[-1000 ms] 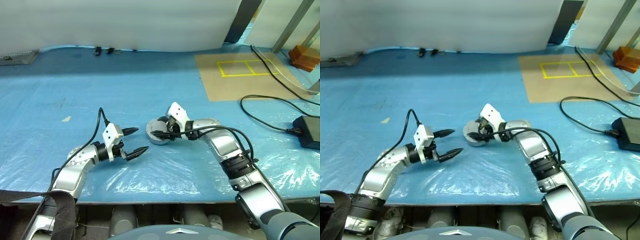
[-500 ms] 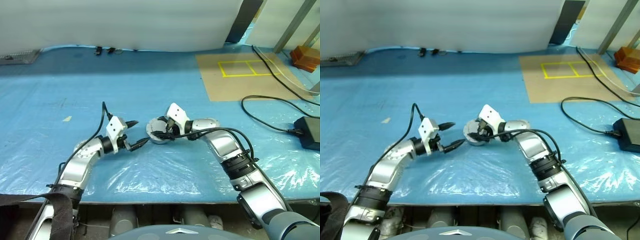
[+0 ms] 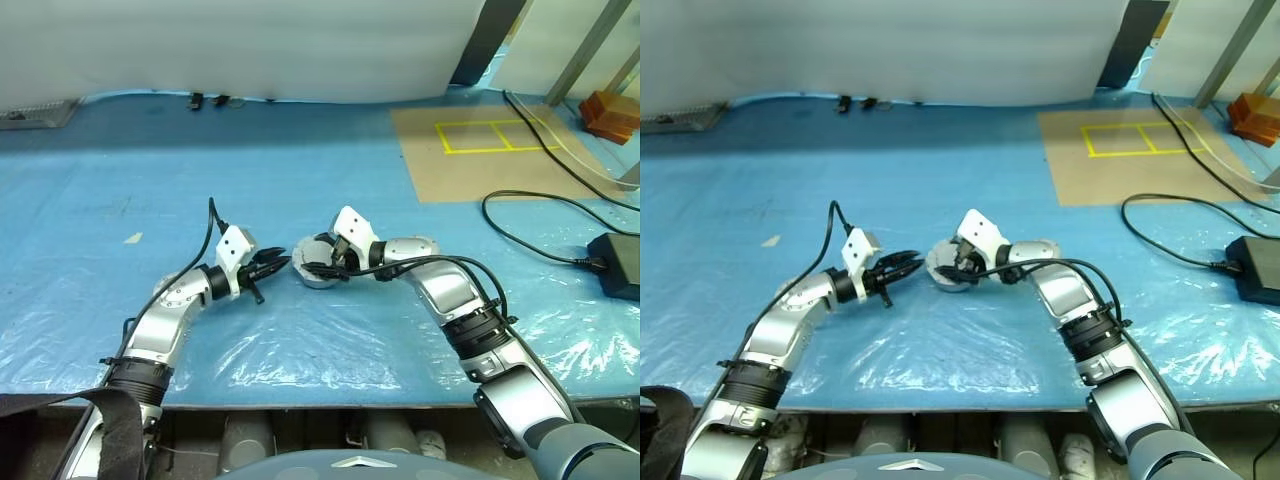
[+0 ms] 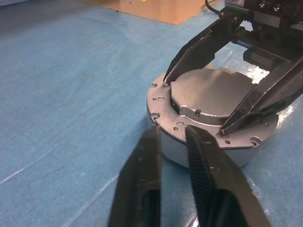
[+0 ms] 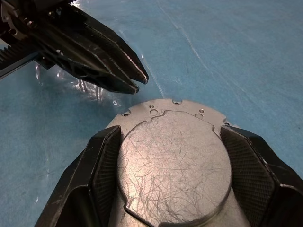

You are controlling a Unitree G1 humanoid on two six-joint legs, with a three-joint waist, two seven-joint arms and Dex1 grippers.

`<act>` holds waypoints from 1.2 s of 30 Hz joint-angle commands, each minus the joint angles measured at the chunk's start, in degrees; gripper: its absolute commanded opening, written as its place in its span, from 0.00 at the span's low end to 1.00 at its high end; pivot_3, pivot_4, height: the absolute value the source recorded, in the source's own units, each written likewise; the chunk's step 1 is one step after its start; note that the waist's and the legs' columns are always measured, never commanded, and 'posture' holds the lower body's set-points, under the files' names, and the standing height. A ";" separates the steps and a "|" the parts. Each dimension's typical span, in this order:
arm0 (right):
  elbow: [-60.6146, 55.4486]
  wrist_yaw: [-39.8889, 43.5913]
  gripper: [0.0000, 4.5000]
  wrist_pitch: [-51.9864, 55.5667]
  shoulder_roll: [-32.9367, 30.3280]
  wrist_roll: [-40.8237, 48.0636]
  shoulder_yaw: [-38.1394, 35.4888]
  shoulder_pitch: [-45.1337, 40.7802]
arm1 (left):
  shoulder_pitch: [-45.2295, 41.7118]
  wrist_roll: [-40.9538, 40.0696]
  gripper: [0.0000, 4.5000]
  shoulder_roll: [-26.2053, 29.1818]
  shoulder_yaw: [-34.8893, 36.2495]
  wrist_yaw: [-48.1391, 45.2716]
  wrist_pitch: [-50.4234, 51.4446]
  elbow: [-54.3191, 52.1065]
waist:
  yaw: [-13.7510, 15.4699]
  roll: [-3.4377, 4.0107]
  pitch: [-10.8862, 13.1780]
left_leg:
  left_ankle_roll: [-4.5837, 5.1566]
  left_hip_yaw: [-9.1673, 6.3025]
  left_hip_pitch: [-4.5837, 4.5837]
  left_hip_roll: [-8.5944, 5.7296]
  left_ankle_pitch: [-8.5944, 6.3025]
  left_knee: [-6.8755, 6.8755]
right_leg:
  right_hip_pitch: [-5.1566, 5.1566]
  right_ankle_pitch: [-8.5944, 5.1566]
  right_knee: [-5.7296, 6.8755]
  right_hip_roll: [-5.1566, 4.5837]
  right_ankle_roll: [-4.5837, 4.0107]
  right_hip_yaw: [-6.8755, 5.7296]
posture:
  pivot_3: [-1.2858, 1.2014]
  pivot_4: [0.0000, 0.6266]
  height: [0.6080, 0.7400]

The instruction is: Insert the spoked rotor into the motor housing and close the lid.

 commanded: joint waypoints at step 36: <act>2.88 -2.94 0.66 2.82 -0.30 -1.26 -1.09 2.29 | -5.69 7.84 0.01 0.11 -7.26 -1.48 -1.59 6.46 | 0.09 0.01 -0.03 | 0.01 -0.01 0.00 -0.04 0.00 -0.11 | -0.01 -0.02 -0.10 -0.03 0.03 0.00 | 0.52 0.24 1.00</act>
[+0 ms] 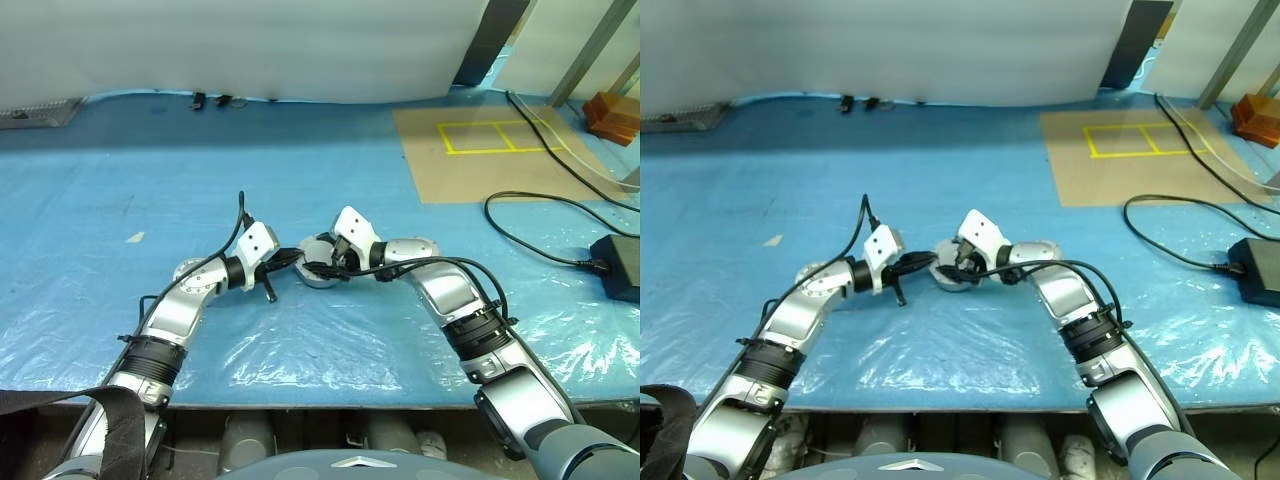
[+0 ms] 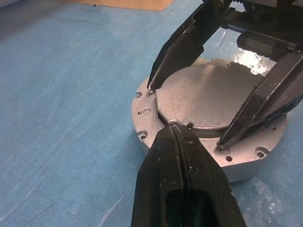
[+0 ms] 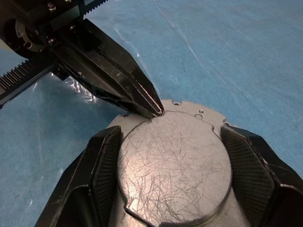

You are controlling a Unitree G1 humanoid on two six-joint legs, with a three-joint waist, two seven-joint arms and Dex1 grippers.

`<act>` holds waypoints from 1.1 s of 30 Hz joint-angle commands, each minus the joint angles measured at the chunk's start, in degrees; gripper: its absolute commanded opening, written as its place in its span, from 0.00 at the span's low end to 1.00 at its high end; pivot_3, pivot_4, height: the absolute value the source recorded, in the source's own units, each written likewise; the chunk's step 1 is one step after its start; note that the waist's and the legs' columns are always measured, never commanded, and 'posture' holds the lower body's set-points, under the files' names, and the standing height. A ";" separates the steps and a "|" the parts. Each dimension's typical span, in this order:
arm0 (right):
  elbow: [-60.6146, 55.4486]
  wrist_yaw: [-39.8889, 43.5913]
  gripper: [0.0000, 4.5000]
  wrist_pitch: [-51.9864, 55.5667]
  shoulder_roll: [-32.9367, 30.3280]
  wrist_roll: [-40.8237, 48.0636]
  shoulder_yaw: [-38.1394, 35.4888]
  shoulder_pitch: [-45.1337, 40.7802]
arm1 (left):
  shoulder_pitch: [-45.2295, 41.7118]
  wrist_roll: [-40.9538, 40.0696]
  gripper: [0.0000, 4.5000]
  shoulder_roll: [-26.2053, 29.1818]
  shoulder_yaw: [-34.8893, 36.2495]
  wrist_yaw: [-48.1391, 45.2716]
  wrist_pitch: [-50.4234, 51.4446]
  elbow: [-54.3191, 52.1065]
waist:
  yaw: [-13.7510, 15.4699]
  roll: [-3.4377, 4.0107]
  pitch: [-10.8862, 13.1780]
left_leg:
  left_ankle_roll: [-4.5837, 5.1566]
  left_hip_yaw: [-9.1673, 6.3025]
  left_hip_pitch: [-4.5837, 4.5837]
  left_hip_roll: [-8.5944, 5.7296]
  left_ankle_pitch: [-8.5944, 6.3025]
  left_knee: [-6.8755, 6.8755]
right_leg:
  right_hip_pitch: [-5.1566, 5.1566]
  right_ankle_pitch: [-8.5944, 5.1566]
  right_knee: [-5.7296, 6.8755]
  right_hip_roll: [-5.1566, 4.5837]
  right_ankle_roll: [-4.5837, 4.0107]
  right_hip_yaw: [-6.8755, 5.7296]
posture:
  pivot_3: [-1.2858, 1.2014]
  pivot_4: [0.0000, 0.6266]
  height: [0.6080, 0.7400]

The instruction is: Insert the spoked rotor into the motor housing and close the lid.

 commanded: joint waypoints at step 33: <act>-1.59 -2.73 1.00 32.40 0.87 23.35 -20.28 2.64 | 1.65 0.21 0.00 0.43 -0.69 -2.15 1.71 0.23 | 0.20 0.03 0.03 | -0.06 -0.01 -0.41 -0.25 0.05 -0.35 | -0.27 0.10 -0.23 -0.12 -0.20 0.00 | 0.52 0.24 1.00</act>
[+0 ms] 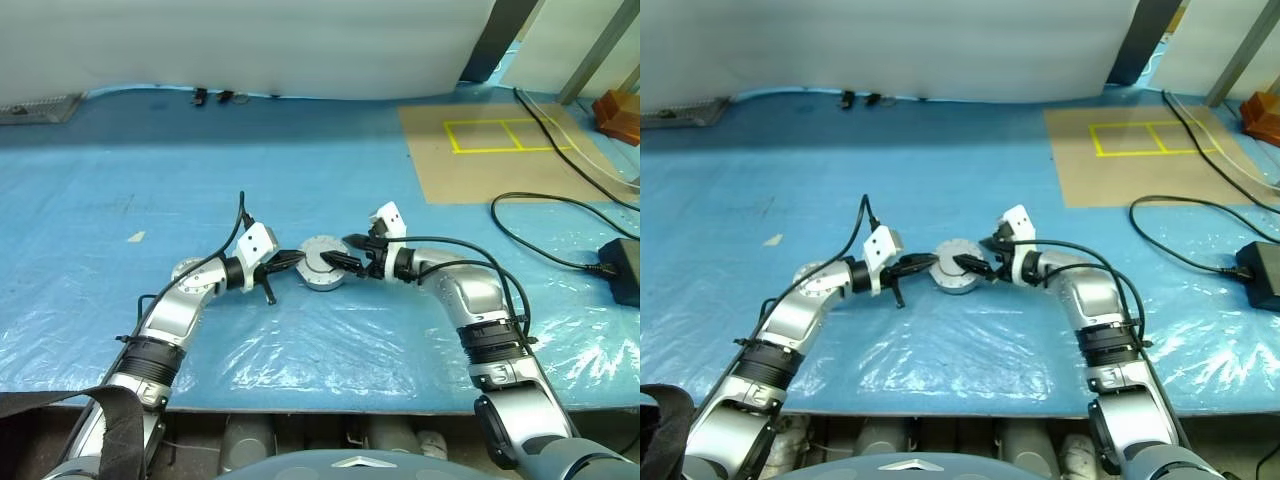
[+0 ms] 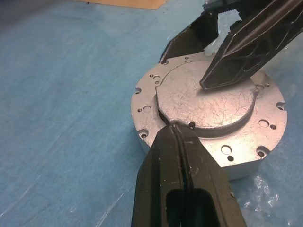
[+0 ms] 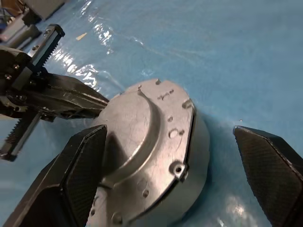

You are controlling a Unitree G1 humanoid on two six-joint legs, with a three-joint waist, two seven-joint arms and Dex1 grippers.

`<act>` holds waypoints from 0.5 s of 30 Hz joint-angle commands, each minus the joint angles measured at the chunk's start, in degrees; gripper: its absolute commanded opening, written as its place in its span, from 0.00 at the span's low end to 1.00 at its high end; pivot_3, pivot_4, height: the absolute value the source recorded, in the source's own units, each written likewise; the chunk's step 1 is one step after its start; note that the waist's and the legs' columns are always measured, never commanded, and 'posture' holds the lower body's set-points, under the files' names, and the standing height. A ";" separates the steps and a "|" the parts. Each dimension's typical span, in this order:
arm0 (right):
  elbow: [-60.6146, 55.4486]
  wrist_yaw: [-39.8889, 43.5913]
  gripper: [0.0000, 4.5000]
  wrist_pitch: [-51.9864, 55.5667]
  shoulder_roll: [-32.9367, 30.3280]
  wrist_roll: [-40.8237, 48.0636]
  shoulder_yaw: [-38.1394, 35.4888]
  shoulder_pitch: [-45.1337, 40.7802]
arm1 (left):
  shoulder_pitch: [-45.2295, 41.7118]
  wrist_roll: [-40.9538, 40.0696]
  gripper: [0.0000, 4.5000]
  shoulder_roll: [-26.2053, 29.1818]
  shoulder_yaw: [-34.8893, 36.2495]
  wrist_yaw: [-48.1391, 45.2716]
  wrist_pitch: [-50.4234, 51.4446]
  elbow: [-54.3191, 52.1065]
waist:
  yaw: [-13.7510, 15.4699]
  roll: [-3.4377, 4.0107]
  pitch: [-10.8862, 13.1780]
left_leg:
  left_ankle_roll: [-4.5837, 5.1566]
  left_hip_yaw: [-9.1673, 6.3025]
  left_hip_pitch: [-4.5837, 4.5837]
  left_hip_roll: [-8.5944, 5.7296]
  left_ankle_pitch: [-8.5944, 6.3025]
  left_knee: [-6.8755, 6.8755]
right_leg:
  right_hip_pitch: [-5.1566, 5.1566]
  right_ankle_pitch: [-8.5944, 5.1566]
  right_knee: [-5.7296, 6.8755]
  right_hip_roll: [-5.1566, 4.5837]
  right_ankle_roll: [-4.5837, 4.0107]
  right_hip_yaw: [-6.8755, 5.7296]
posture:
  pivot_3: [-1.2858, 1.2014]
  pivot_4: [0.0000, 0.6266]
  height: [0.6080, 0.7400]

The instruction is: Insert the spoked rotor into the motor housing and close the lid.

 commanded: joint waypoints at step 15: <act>0.34 -11.69 0.79 26.57 11.12 14.25 -15.93 -2.74 | 1.64 1.00 0.00 -0.02 -0.02 0.97 0.61 1.17 | -0.19 0.02 0.01 | -0.11 0.00 0.05 0.01 0.05 -0.05 | -0.02 0.00 0.02 0.01 0.00 0.00 | 0.52 0.24 1.00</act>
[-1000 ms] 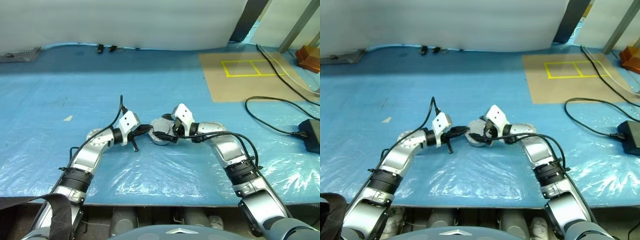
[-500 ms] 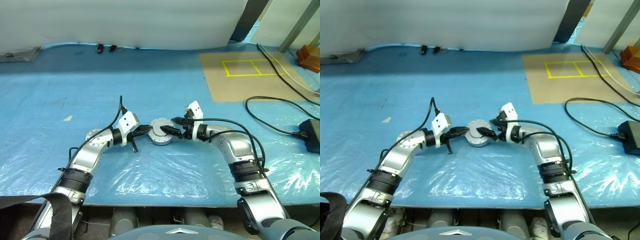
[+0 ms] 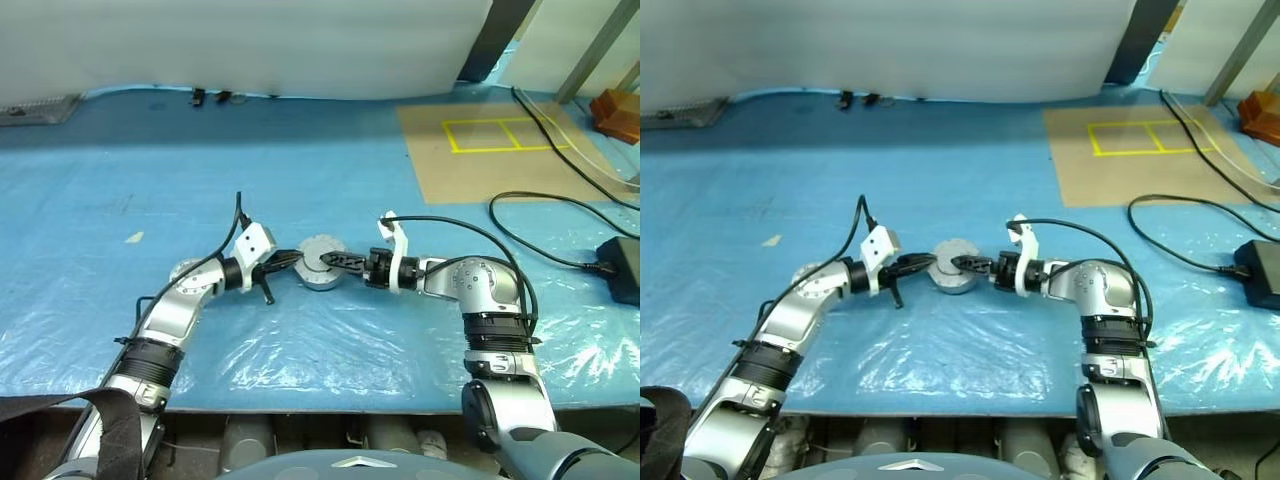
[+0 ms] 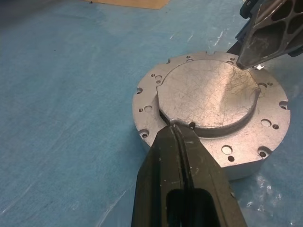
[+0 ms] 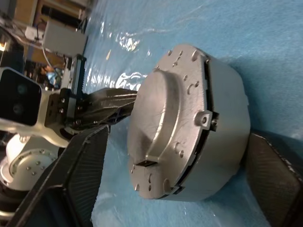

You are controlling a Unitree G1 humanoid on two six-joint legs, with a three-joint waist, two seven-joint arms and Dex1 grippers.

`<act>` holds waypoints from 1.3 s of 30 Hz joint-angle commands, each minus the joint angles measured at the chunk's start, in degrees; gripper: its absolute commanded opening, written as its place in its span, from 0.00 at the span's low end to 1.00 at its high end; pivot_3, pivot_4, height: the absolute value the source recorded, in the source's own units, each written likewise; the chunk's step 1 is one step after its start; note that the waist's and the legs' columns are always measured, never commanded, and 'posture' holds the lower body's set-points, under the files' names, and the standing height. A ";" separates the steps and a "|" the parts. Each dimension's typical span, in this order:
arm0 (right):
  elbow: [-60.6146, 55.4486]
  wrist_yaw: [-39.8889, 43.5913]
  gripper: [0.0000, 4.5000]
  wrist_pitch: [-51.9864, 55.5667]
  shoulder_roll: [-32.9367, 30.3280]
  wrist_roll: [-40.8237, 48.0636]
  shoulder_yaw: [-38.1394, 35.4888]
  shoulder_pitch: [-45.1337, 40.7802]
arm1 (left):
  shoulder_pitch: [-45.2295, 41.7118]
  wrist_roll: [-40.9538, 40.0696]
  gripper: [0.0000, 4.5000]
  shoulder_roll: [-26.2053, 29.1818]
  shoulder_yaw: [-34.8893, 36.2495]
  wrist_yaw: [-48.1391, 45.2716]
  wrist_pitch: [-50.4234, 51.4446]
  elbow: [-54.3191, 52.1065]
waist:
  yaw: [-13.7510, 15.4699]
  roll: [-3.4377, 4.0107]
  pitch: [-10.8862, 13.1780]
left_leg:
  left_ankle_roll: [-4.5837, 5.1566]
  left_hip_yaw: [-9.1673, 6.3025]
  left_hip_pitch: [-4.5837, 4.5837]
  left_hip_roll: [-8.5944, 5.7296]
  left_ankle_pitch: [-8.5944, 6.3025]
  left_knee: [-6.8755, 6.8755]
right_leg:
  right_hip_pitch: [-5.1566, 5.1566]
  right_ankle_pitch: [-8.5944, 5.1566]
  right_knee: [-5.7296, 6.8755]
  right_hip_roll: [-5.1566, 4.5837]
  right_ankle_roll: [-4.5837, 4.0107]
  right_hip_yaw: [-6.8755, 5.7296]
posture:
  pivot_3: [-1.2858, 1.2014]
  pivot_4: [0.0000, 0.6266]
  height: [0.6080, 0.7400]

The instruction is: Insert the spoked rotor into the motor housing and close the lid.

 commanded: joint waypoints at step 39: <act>6.95 -17.68 0.25 -11.03 11.09 18.52 -25.85 -10.27 | 1.33 -35.76 0.58 -14.03 22.70 13.56 28.80 -10.37 | 0.04 0.04 0.11 | 0.02 0.00 -1.00 -0.20 0.31 -0.27 | -1.10 0.12 0.24 0.10 0.13 -0.02 | 0.52 0.24 1.00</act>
